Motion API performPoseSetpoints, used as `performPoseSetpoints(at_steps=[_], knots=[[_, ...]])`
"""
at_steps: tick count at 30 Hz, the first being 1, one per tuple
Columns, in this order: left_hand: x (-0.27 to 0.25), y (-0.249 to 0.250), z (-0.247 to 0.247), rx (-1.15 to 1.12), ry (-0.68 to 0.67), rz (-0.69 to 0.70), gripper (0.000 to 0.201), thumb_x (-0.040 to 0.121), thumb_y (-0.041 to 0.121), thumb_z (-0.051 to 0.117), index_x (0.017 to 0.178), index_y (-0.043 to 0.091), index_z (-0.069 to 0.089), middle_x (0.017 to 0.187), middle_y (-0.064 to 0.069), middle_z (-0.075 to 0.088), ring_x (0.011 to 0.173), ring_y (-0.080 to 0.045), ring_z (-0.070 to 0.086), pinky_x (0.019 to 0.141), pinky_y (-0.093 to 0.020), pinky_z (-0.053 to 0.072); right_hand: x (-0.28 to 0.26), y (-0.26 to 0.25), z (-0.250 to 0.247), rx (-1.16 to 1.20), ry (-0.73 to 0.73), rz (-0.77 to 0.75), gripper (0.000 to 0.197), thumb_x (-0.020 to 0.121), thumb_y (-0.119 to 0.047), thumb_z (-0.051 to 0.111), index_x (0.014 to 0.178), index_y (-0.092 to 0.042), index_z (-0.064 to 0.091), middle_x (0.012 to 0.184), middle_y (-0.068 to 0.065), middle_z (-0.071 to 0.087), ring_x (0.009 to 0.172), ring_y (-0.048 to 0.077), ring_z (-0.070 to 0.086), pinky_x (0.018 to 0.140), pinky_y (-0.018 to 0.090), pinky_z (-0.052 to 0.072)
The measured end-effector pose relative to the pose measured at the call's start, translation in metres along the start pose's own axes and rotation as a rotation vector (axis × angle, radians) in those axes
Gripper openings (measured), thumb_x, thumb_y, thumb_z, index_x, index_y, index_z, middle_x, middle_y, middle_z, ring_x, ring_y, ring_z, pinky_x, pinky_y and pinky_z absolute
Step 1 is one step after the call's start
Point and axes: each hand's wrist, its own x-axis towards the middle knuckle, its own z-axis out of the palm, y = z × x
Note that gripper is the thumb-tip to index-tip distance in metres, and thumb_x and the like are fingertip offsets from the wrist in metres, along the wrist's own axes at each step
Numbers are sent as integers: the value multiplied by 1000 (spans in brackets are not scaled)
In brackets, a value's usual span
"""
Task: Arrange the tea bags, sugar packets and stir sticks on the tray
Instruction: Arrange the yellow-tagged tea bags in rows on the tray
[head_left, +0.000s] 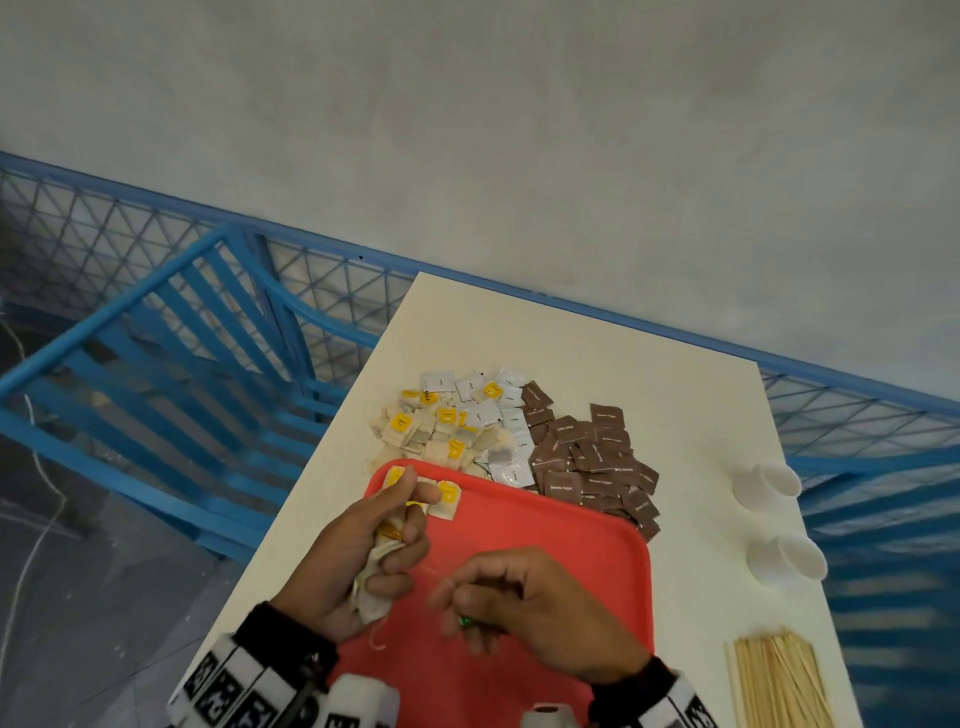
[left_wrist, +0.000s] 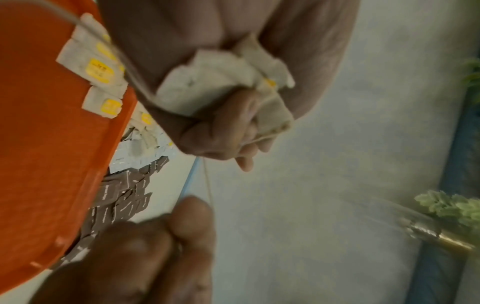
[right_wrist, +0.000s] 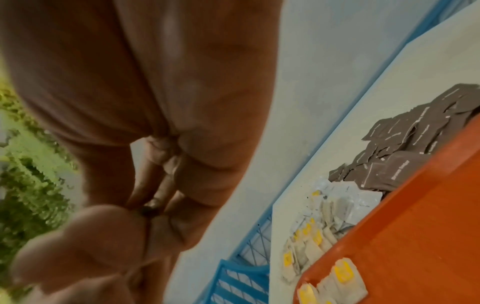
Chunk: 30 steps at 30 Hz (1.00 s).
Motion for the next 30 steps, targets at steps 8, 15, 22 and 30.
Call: performPoseSetpoints(at_steps=[8, 15, 22, 30], knots=[[17, -43, -3, -314, -114, -197, 49, 56, 14, 95, 93, 2, 65, 75, -14, 64, 52, -23, 67, 36, -27, 53, -22, -28, -22, 98, 4, -89, 19, 95, -10, 60, 109, -6, 71, 89, 7, 73, 64, 13, 65, 61, 21, 50], [17, -69, 9, -7, -214, -299, 31, 82, 28, 78, 92, 1, 66, 81, -15, 61, 44, -17, 57, 27, -16, 38, -28, -53, -37, 153, 48, -274, 30, 89, -37, 69, 111, -17, 73, 94, 7, 73, 70, 16, 63, 64, 27, 45], [22, -77, 9, 103, -367, -325, 36, 77, 38, 82, 83, 6, 66, 74, -14, 51, 37, -10, 43, 30, -14, 30, -34, -72, -45, 216, 55, -384, 28, 88, -36, 71, 109, -18, 75, 89, 5, 75, 61, 8, 56, 60, 18, 45], [33, -66, -9, 317, -12, -137, 41, 82, 54, 72, 85, 14, 62, 60, 3, 32, 43, -8, 30, 35, -15, 23, -35, -90, -51, 197, 108, -409, 28, 88, -28, 70, 113, -14, 71, 95, 10, 74, 64, 10, 57, 63, 20, 49]])
